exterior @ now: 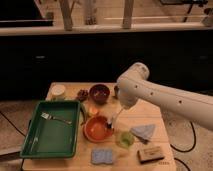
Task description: Wipe red bowl with brush
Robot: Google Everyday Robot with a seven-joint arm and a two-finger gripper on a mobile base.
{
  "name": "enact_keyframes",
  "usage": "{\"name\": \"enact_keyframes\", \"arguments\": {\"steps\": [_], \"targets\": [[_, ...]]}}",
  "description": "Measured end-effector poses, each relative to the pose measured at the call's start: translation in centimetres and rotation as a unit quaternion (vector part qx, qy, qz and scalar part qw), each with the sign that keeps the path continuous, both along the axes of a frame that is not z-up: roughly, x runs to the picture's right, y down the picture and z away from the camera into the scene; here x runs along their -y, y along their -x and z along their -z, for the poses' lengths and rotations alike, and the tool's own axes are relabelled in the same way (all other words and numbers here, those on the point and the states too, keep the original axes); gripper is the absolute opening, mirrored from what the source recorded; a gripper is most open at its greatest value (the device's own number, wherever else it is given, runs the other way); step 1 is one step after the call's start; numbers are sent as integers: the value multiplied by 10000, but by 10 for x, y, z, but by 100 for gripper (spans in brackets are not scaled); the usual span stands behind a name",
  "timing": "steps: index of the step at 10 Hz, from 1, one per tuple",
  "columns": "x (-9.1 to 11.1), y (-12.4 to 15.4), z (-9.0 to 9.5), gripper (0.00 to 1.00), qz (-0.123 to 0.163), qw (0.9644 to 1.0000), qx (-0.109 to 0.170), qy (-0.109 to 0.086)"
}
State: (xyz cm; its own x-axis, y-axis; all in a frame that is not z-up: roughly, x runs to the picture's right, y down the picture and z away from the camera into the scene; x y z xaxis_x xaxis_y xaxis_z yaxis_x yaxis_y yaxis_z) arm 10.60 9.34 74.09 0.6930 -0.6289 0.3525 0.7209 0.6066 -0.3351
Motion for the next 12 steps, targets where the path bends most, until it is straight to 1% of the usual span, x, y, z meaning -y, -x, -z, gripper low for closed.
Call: {"name": "enact_keyframes", "arguments": {"steps": [1, 3, 6, 7, 9, 11, 12], "targets": [[-1, 2, -1, 3, 37, 10000, 12, 33], [-7, 0, -8, 3, 105, 9998, -49, 163], [-15, -1, -27, 3, 118, 9994, -133, 304], [-17, -1, -31, 3, 127, 9993, -163, 302], [-19, 3, -39, 3, 103, 9995, -138, 271], [-14, 6, -42, 3, 107, 9996, -109, 228], [-10, 13, -43, 3, 161, 9997, -69, 194]]}}
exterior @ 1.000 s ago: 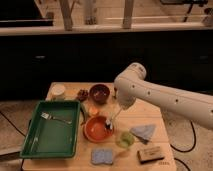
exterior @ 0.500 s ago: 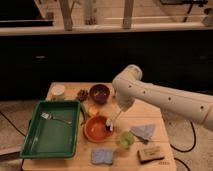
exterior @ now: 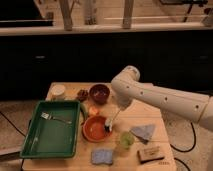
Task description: Wipe red bowl with brush
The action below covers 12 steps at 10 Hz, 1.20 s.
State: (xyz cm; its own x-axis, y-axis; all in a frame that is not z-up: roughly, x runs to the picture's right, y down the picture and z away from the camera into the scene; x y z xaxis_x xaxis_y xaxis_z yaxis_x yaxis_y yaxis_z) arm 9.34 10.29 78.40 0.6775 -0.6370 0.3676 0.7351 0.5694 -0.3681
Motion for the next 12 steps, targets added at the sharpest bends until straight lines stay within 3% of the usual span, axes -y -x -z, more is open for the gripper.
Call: {"name": "enact_keyframes", "arguments": {"steps": [6, 12], "targets": [[5, 49, -8, 3, 427, 9989, 190, 6], [5, 83, -1, 3, 739, 9967, 324, -40]]}}
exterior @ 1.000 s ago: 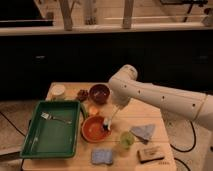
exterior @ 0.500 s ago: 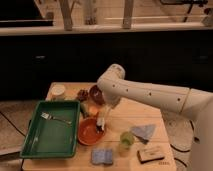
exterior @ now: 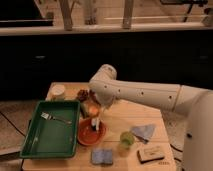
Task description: Wipe red bowl with brush
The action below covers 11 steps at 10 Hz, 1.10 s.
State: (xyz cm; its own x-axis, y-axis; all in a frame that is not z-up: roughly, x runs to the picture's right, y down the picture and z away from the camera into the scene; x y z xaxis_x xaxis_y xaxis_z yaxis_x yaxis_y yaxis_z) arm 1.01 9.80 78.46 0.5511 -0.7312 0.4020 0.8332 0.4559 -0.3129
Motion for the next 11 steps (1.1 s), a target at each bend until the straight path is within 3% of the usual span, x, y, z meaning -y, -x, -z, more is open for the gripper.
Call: {"name": "enact_keyframes", "arguments": {"steps": [4, 7, 11], "targets": [[-10, 16, 4, 3, 267, 9994, 185, 73], [-32, 29, 13, 3, 527, 9974, 442, 210], [-48, 14, 18, 3, 559, 9968, 447, 355]]}}
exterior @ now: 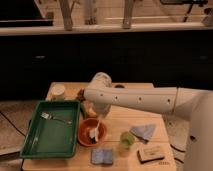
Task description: Wipe red bowl with brush
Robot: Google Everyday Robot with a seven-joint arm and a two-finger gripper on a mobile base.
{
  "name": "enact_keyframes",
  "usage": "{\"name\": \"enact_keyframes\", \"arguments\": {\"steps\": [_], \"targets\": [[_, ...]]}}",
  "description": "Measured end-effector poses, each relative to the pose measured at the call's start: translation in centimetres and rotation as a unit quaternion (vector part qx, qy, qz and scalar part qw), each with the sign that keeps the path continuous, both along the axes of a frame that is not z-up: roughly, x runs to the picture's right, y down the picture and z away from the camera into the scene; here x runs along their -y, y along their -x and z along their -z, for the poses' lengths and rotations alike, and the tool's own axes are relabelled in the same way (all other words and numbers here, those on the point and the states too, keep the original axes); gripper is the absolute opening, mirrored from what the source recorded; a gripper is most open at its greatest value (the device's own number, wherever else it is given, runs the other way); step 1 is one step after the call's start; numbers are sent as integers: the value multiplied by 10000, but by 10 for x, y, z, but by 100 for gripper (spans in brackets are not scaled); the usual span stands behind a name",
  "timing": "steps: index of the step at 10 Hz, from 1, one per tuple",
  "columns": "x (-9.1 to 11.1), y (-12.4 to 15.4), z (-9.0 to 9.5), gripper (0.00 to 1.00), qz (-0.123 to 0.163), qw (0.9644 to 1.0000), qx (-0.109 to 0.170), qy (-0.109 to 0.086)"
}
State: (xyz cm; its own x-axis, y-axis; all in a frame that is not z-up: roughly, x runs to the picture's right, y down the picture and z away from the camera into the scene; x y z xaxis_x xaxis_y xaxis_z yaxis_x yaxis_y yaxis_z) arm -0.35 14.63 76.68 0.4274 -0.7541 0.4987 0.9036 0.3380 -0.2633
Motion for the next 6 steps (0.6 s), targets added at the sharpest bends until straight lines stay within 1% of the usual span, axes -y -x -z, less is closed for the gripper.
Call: {"name": "enact_keyframes", "arguments": {"steps": [2, 3, 5, 6], "targets": [[3, -15, -3, 3, -83, 9999, -150, -15], [12, -22, -9, 3, -156, 9996, -250, -55], [25, -20, -20, 3, -212, 9992, -326, -91], [29, -16, -23, 3, -204, 9992, -325, -97]]}}
